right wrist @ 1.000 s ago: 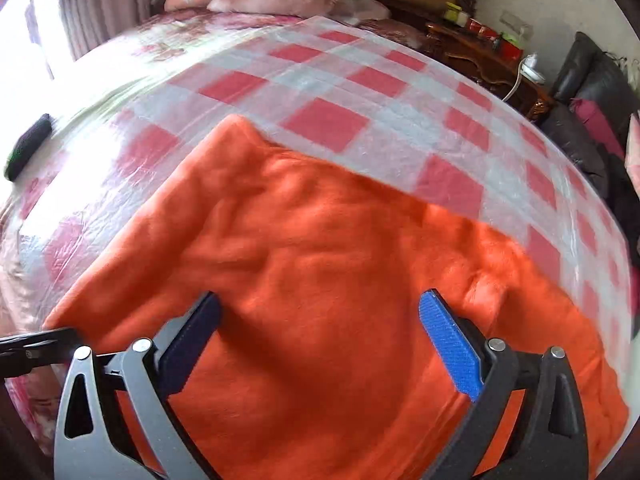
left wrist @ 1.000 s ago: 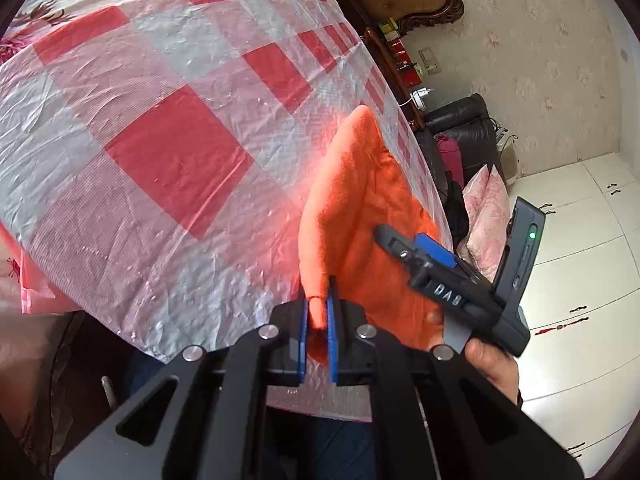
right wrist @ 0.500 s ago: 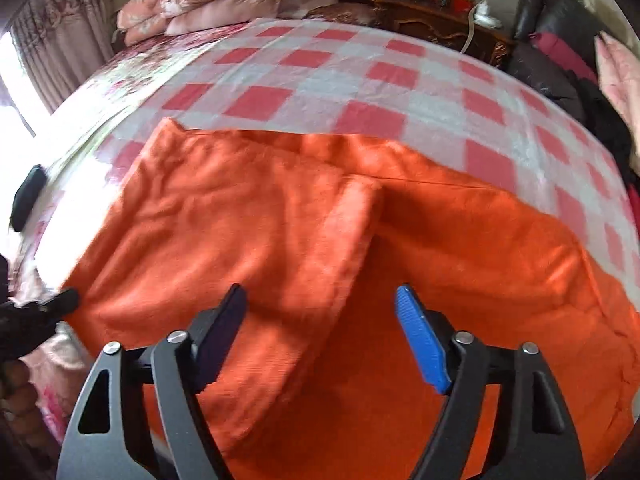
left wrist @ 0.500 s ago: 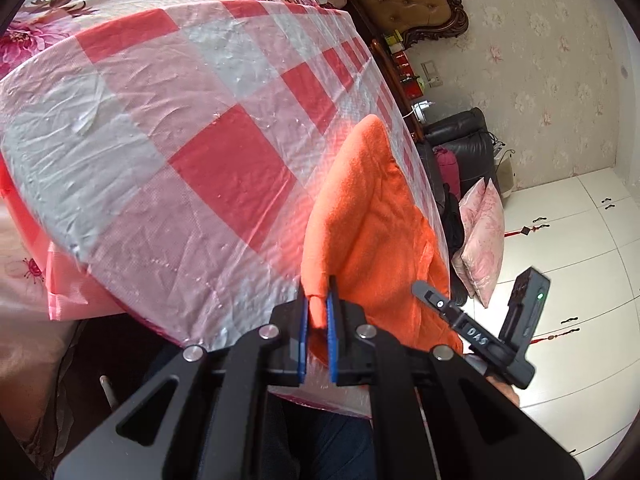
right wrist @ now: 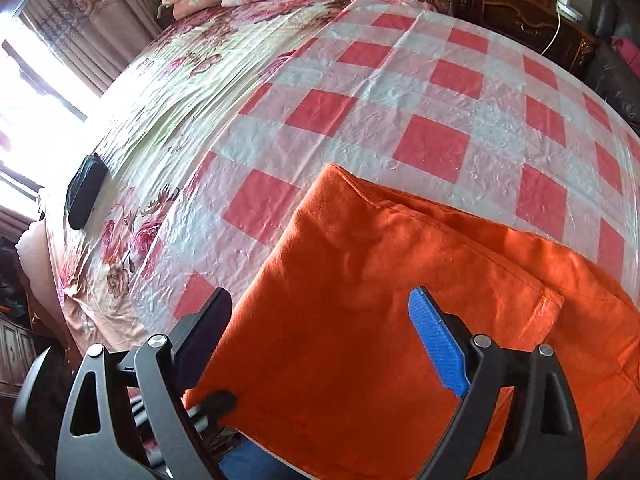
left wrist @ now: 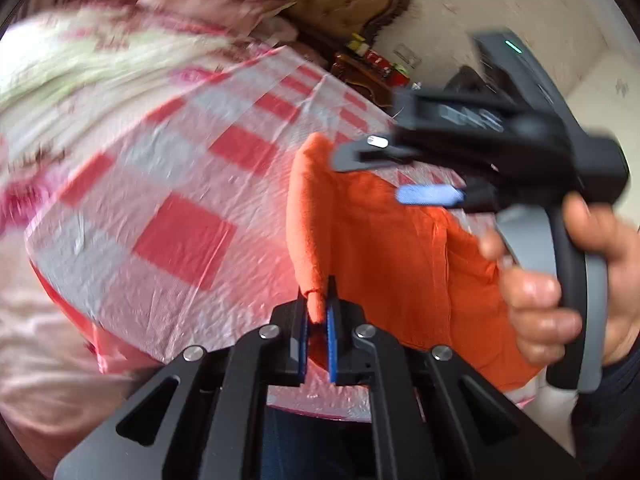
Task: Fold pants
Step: 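Grasp the folded pants edge with the left tool and lift it, then fold the held edge over with the left tool while the right tool pinches the pants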
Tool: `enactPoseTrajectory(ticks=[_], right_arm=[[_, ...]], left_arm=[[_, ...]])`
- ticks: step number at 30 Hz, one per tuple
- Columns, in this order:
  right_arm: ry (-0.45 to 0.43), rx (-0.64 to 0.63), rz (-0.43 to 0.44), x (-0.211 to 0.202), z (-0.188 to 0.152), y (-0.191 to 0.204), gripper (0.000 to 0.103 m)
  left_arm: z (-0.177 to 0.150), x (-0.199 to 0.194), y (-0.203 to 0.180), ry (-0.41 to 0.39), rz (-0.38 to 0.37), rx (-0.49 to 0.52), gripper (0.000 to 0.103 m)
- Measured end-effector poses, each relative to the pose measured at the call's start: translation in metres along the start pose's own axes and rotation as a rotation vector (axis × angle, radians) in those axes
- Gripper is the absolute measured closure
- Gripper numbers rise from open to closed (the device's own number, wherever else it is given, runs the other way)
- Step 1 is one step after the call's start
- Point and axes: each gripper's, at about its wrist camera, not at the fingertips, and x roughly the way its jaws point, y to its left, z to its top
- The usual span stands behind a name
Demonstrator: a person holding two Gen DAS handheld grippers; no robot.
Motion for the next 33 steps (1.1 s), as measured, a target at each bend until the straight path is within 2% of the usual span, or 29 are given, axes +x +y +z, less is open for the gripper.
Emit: enactPoseTrajectory(ticks=[4, 11, 12, 13, 14, 15, 17, 21, 24, 26, 29, 31, 32, 33], right_arm=[[0.025, -0.020, 0.007, 0.001, 0.009, 0.010, 0.015], [0.053, -0.081, -0.012, 0.020, 0.014, 0.028, 0.017], [0.047, -0.084, -0.013, 0.019, 0.013, 0.026, 0.035], [0.046, -0.072, -0.013, 0.018, 0.013, 0.021, 0.045], [0.036, -0.052, 0.012, 0.013, 0.014, 0.014, 0.067], [0.024, -0.025, 0.054, 0.005, 0.014, 0.005, 0.079], [-0.049, 0.019, 0.102, -0.027, 0.015, -0.019, 0.084], [-0.187, 0.112, 0.154, -0.098, 0.001, -0.088, 0.084], [-0.269, 0.232, 0.166, -0.148, -0.034, -0.172, 0.084], [-0.291, 0.295, 0.147, -0.165, -0.061, -0.221, 0.084], [-0.292, 0.381, 0.156, -0.164, -0.107, -0.293, 0.084], [-0.261, 0.411, 0.159, -0.144, -0.133, -0.331, 0.081], [-0.248, 0.420, 0.151, -0.135, -0.143, -0.341, 0.075], [-0.228, 0.431, 0.153, -0.124, -0.152, -0.351, 0.075]], left_arm=[[0.001, -0.007, -0.032, -0.036, 0.091, 0.154, 0.096], [0.004, -0.014, -0.084, -0.102, 0.188, 0.368, 0.096], [0.004, -0.017, -0.089, -0.110, 0.198, 0.386, 0.096], [0.005, -0.019, -0.096, -0.120, 0.211, 0.408, 0.096], [0.007, -0.022, -0.103, -0.131, 0.219, 0.427, 0.096], [0.009, -0.026, -0.111, -0.142, 0.216, 0.443, 0.096], [0.011, -0.034, -0.136, -0.175, 0.191, 0.494, 0.097], [0.005, -0.037, -0.205, -0.235, 0.120, 0.639, 0.097], [-0.018, -0.026, -0.267, -0.253, 0.037, 0.767, 0.096], [-0.045, -0.009, -0.306, -0.254, -0.005, 0.858, 0.096], [-0.099, 0.029, -0.355, -0.239, -0.016, 1.004, 0.096], [-0.144, 0.058, -0.379, -0.240, 0.019, 1.116, 0.096], [-0.164, 0.071, -0.388, -0.238, 0.043, 1.158, 0.096], [-0.183, 0.087, -0.392, -0.224, 0.073, 1.205, 0.096]])
